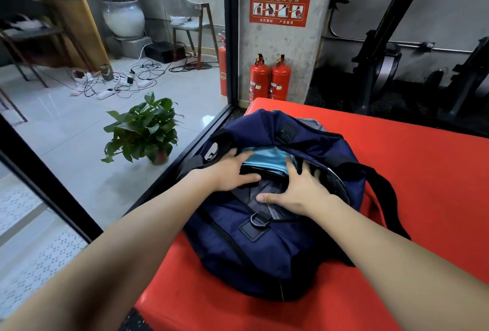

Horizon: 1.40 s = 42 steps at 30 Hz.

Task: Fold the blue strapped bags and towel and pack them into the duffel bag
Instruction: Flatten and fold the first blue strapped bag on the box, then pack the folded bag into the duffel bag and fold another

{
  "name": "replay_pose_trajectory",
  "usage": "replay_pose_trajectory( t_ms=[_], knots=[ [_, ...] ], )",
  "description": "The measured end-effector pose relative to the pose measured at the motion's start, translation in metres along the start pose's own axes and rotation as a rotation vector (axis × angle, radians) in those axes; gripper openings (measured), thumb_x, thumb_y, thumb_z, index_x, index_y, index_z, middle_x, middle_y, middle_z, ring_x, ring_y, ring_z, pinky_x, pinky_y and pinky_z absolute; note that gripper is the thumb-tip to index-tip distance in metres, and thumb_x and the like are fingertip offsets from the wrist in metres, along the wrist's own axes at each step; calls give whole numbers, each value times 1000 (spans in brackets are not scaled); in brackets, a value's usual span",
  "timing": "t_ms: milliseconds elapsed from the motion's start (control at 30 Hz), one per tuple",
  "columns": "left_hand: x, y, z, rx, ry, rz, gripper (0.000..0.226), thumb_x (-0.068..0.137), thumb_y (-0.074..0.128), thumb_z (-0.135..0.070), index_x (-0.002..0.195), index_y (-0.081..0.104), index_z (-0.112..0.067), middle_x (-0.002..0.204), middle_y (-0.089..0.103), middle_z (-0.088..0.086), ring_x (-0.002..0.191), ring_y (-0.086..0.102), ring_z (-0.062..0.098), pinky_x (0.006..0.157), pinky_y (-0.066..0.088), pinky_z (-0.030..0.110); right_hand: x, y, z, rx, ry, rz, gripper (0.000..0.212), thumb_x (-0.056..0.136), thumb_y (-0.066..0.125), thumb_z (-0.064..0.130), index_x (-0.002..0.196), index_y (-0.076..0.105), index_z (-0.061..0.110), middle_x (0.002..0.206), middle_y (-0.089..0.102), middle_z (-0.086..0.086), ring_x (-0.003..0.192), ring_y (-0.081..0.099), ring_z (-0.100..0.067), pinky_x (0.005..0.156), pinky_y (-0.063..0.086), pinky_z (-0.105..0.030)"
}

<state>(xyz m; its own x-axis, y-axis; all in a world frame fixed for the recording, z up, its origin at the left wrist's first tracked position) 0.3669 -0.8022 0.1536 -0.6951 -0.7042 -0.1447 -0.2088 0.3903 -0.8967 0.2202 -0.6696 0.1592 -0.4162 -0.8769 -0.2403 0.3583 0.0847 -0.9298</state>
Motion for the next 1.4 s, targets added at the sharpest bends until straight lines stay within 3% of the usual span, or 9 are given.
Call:
replay_pose_trajectory(
  t_ms=[133,267,400,500,733,900,1067,1200,1400],
  knots=[
    [1,4,-6,25,0,0,81,93,57,-59,159,18,-31,157,23,14,146,27,34,117,21,31,2,-6,-1,-41,35,44,137,57,59,94,160,-4,29,167,-7,-13,152,-3,-43,121,10,-55],
    [0,3,-8,28,36,21,82,91,60,-60,158,24,-29,155,27,9,145,28,28,116,19,25,16,-20,2,-77,97,71,140,52,56,99,161,8,24,165,10,-18,151,10,-40,123,13,-52],
    [1,1,-13,69,101,21,81,95,59,-53,159,23,-18,162,21,7,150,20,26,116,11,24,29,-19,9,-148,96,121,150,46,47,104,161,1,18,166,9,-16,152,8,-40,124,9,-51],
    [5,-3,-18,86,137,8,84,92,63,-53,158,24,-21,162,20,6,149,19,26,114,10,23,23,-16,6,-134,95,90,147,53,55,98,160,-2,16,165,1,-20,152,2,-41,123,9,-50],
    [11,-1,-11,73,139,55,97,83,68,-64,159,21,-27,167,14,3,152,10,22,119,8,28,22,-17,-4,-65,19,29,145,46,67,93,160,12,23,162,23,-16,149,23,-37,120,24,-46],
    [9,-5,-16,117,65,83,104,80,69,-67,160,17,-24,167,12,8,152,12,28,122,11,35,15,-18,-2,-47,25,48,147,47,65,94,160,5,23,165,11,-16,152,12,-39,123,19,-49],
    [-19,-15,-30,96,-23,-35,101,83,72,-57,159,18,-17,161,23,20,148,26,34,119,24,36,-18,-30,-1,-20,-67,-8,118,69,69,78,157,20,17,161,18,-16,146,26,-38,118,29,-47],
    [-49,-25,-54,168,-42,-87,92,86,66,-59,156,26,-14,153,35,14,142,34,36,116,32,46,-64,-49,-11,29,-203,-104,89,85,69,58,153,32,14,158,27,-9,146,29,-28,118,29,-38],
    [-110,-16,-148,262,79,-86,81,93,60,-50,157,24,-16,163,23,10,149,21,30,118,28,44,-149,-85,-60,93,-250,-185,63,87,67,42,141,49,15,145,46,-4,136,43,-23,114,35,-34]
  ],
)
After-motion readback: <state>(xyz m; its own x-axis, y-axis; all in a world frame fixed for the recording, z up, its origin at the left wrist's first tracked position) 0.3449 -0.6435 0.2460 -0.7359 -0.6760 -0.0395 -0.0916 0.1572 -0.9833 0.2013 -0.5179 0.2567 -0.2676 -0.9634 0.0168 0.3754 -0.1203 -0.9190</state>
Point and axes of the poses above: each hand's wrist, its own x-axis towards the middle knuckle, its own y-axis out of the palm, z = x × y, the point moved 5 cm from there along x, towards the middle knuckle
